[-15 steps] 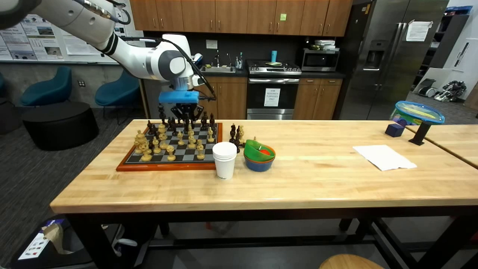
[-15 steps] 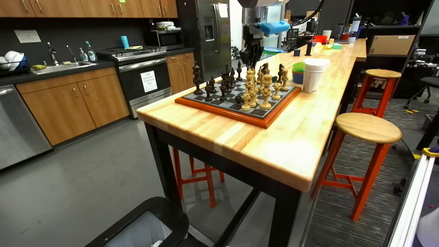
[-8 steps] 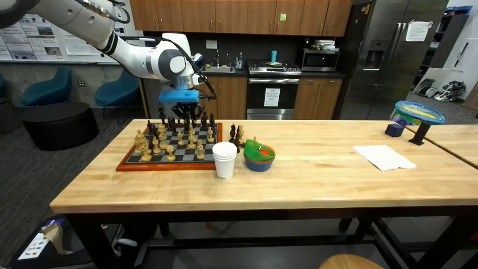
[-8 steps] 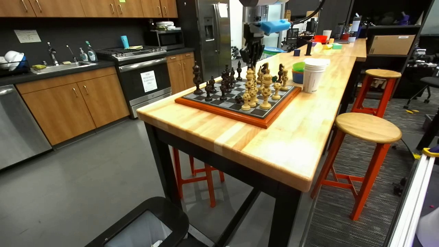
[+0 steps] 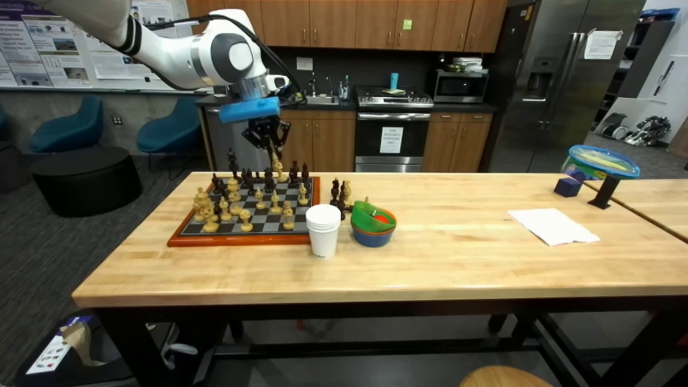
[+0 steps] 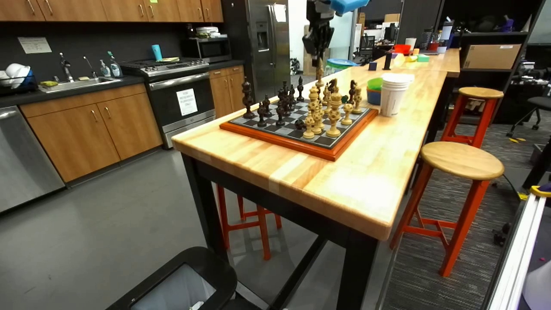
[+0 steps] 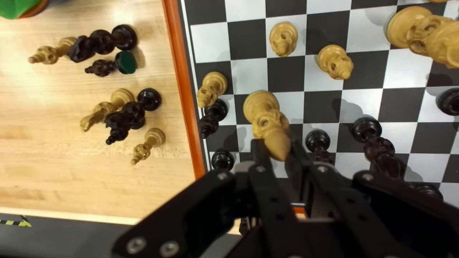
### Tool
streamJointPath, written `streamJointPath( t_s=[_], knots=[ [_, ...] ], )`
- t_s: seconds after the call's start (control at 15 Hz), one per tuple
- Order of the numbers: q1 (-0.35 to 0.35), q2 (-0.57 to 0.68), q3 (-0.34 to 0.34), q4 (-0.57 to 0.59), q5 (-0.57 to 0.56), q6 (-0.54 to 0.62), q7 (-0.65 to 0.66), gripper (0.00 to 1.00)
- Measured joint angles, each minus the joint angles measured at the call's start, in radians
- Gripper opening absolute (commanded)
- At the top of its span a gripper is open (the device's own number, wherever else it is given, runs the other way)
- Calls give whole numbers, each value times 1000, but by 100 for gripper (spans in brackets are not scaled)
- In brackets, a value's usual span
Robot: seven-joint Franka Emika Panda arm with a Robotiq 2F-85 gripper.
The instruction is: Make two moves using two different chess pieces
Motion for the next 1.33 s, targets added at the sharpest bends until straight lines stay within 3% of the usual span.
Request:
streamJointPath(
  t_s=[0.2,0.27,0.67,0.93,1.33],
  knots=[
    [3,-14,0,-9,0,-5,0,18],
    [3,-14,0,-12,0,-5,0,5],
    [-1,7,-7,33,-8,8,-11,5],
    [-13,78,-20,196,-19,-19,-63,5],
    [-26,276,-20,504,-17,-178,-130,5]
  ],
)
